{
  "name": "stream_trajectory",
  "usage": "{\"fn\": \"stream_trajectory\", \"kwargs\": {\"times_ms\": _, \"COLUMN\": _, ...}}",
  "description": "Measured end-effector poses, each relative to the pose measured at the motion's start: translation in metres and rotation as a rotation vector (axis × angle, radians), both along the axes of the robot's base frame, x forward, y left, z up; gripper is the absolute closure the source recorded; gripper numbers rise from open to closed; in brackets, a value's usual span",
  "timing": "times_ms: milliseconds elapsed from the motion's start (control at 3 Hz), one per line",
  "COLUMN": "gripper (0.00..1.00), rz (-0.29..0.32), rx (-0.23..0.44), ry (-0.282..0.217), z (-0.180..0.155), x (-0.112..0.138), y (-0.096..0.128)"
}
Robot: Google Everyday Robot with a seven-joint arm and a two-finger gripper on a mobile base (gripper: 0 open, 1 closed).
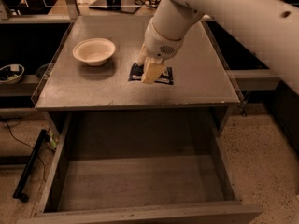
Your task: Pick rxbar blueberry from top drawer and place on counter
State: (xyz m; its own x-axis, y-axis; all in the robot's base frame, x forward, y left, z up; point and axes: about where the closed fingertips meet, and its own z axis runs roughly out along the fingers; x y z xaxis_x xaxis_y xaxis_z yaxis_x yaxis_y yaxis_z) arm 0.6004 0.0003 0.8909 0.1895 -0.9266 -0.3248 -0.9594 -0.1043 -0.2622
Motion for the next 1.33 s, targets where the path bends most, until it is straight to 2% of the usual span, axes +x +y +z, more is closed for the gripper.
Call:
{"fn": "stream_trajectory", "kwargs": {"times_ms": 333, "gripper": 1.00, "rz": 0.043, "rx": 0.005, "ry": 0.044, "z": -0.022, "x": 0.015, "y": 0.020}}
{"fn": "stream_trajectory", "kwargs": {"times_ms": 667, "gripper": 1.00, "rz": 0.060, "rx": 0.001, "ry": 0.073, "z": -0.037, "x": 0.018, "y": 0.027}}
{"fn": "stream_trajectory", "kwargs": {"times_ms": 1333, "gripper": 1.00, "rz": 0.081, "rx": -0.002, "ry": 0.117, "z": -0.062, "x": 0.008, "y": 0.032}}
